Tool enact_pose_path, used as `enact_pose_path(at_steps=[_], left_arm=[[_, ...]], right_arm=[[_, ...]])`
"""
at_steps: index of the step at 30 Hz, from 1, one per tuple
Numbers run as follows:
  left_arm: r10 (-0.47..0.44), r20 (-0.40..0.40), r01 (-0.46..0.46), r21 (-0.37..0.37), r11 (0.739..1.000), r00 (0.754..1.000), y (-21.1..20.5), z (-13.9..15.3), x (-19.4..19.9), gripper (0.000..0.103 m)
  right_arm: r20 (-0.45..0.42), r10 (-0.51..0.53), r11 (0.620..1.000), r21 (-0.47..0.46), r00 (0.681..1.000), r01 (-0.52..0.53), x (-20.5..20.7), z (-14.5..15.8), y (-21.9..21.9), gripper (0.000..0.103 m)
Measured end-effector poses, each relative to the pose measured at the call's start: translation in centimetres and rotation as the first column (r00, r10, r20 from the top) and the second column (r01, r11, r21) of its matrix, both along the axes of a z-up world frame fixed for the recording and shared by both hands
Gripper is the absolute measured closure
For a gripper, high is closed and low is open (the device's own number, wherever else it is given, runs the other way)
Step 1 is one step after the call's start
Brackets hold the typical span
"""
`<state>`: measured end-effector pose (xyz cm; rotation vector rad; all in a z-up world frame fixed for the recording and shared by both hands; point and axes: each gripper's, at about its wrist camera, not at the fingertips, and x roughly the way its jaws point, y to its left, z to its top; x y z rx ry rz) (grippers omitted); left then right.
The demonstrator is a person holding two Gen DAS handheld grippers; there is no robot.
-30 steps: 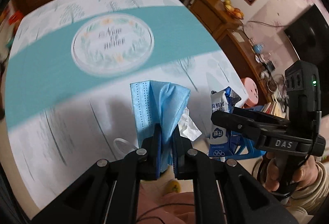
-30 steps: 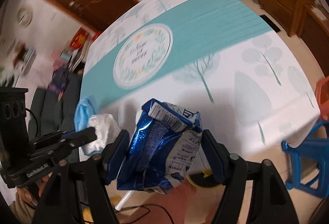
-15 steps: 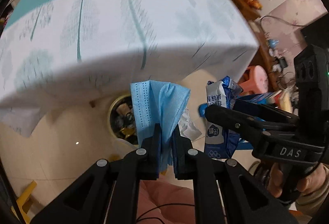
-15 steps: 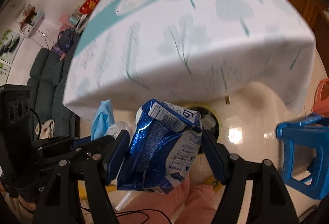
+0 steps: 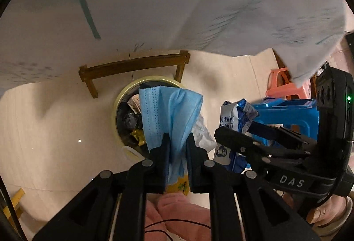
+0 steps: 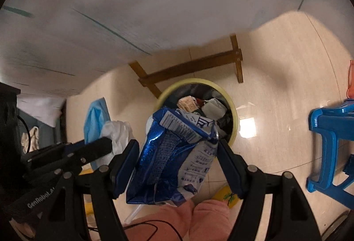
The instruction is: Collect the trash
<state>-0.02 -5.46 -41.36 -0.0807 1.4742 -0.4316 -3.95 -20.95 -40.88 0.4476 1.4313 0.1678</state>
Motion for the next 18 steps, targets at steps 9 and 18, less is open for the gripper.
enact_pose_path(at_steps=[9,18], left_arm=[[0.006,0.001,-0.006,0.035,0.999,1.000,1.3,-8.6,1.4,0.050],[0.015,0.038,-0.017,0.061,0.998,0.999,2.0,-10.0,1.7,0.029]], right_arm=[[-0.009,0.010,0.998,-0.055,1.000,-0.010,2.2,-8.2,1.3,0.030],[0.041,-0.013,0.997,-0.074,0.999,0.016,2.5,-9.1,1.3,0.028]])
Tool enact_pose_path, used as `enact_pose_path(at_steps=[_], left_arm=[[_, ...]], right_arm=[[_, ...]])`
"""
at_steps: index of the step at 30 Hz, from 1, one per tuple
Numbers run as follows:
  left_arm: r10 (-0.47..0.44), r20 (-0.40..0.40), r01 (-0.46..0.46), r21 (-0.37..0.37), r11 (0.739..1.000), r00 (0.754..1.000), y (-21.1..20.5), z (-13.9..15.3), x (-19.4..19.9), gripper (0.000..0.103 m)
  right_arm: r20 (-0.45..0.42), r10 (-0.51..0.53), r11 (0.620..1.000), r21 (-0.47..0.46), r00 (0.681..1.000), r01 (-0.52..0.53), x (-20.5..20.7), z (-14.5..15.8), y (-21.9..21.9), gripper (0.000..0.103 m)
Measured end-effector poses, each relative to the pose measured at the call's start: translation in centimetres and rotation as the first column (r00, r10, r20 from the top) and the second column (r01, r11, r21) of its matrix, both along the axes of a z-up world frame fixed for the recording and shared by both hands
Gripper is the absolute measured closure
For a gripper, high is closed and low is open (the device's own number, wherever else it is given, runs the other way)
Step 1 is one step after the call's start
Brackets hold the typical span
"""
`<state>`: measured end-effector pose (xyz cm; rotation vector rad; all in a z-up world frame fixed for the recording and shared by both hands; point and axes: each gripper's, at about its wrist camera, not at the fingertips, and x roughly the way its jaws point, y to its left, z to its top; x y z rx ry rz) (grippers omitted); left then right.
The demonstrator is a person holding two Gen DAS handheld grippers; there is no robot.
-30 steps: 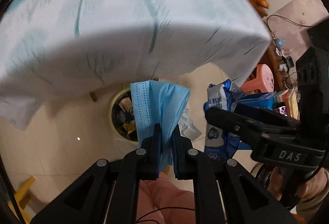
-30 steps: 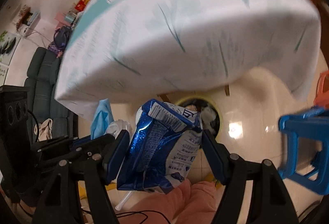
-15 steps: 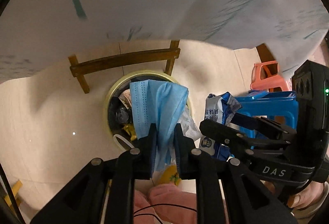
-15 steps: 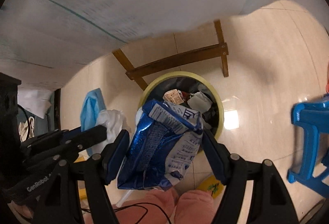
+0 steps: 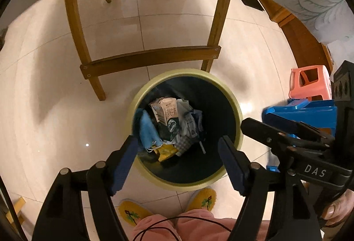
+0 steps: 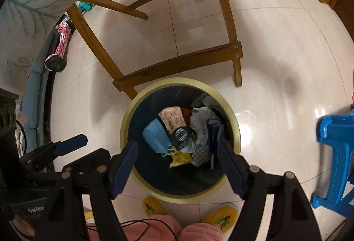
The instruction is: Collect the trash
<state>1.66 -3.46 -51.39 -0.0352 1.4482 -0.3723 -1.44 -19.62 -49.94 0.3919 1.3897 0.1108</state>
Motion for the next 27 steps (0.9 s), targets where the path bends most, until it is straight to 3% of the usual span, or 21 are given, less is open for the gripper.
enact_pose_path(at_steps=[6,12,18,27], left_arm=[[0.031,0.064,-0.031,0.011,0.999,0.997,1.5,3.4,-1.2,0.028],[0.089,0.111,-0.093,0.030,0.995,0.990,2.5,9.0,-2.8,0.026],[0.121,0.172,-0.129,0.032,0.991,0.978,3.0,16.9,-3.9,0.026],[0.113,0.266,-0.135,0.069,0.988,0.957,2.3,30.7,-4.8,0.026]], right_arm=[[0.054,-0.036,0.999,-0.014,0.998,0.036,-0.9,2.5,-0.2,0.028],[0.078,-0.069,0.996,-0.046,0.995,0.073,-2.6,6.5,-0.8,0.028],[0.086,-0.106,0.993,-0.046,0.991,0.110,-4.0,12.7,-1.5,0.028],[0.158,-0.098,0.994,-0.028,0.983,0.104,-4.8,27.2,-2.0,0.028]])
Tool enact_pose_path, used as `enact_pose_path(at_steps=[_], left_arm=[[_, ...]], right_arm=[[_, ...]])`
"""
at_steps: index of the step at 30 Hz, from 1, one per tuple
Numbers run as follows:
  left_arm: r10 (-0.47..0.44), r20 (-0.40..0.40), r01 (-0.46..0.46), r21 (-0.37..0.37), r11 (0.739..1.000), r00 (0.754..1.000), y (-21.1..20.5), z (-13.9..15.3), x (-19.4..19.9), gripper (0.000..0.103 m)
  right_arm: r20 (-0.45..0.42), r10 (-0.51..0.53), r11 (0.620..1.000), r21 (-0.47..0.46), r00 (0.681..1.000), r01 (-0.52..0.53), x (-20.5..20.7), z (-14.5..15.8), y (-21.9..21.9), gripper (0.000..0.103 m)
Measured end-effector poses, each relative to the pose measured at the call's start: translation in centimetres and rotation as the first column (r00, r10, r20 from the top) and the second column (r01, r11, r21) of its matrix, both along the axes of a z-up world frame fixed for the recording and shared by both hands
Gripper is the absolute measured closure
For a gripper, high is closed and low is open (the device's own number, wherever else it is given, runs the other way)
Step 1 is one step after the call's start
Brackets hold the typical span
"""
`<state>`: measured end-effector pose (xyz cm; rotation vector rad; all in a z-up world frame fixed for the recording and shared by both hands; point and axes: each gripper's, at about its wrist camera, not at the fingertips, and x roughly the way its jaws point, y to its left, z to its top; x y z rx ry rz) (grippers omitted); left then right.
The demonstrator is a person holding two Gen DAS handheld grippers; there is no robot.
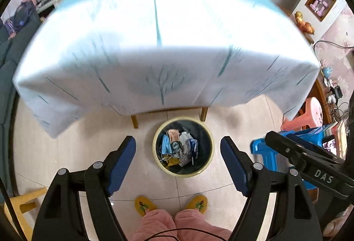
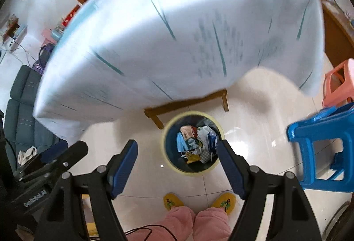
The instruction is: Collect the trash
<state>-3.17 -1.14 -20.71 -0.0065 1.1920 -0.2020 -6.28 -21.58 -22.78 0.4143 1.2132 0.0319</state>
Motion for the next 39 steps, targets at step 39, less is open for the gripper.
enact_pose_path(at_steps=[39], left_arm=[[0.176,0.244,-0.200,0.076,0.977,0.954,-0.4,18.3,-3.9,0.026]], right_arm=[[0.306,0.161,0.976,-0.189,0.938,-0.105,-1.9,21.5,2.8,0.028]])
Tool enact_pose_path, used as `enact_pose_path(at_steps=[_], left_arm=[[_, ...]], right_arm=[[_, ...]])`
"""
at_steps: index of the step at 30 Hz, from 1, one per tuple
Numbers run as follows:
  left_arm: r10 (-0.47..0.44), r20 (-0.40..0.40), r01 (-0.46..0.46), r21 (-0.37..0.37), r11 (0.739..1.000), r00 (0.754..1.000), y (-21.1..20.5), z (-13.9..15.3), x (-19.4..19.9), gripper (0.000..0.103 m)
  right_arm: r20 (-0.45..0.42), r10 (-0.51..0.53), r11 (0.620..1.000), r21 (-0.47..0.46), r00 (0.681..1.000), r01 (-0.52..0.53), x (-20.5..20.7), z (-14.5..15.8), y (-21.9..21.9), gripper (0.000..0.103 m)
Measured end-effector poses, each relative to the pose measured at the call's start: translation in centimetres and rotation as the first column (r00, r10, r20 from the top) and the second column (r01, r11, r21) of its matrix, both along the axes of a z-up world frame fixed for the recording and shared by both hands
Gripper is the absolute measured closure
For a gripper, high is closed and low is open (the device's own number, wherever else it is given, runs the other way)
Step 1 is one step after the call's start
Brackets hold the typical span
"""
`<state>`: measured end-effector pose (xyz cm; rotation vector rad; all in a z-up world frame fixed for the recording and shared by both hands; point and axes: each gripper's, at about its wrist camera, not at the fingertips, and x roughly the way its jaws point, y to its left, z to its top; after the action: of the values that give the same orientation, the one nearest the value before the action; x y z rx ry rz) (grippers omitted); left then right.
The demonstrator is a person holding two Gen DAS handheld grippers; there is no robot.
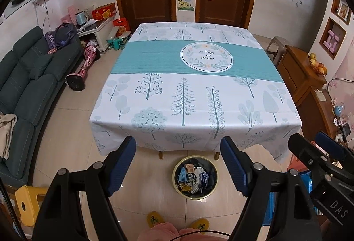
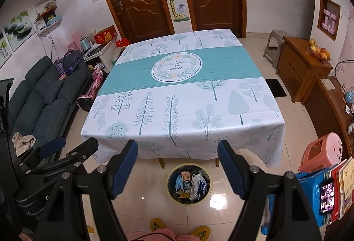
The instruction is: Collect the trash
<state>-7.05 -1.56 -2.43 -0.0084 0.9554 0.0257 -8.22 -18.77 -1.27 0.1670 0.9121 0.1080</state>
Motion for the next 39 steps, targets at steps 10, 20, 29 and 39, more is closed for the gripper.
enact_pose_path(at_steps=[10,20,29,39], left_arm=[[-0.012,0.004,0.011,0.015,1.000,1.000,-0.6,0.0,0.4,0.026],[-0.020,0.012,0.019,0.028,0.999,1.000,-0.8,0.0,1.1,0.026],[-0.014,0.004,0.014,0.024,1.000,1.000,-0.7,-0.1,1.3,0.026],[-0.015,0.000,0.015,0.023,1.000,1.000,-0.6,-0.2,1.3,0.026]], right_arm=[[-0.006,0.011,1.000,-0.004,1.000,-0.011,0.4,-0.2,0.1,0.028],[-0.008,0.016,1.000,-0.008,1.000,-0.016,0.8,-0.3,0.3,0.028],[-0.015,0.022,1.000,-0.009,1.000,-0.022,1.1,-0.5,0.3,0.028],[-0.022,0.025,1.000,-0.008,0.999,-0.025,1.5,-0.9,0.1,0.028]])
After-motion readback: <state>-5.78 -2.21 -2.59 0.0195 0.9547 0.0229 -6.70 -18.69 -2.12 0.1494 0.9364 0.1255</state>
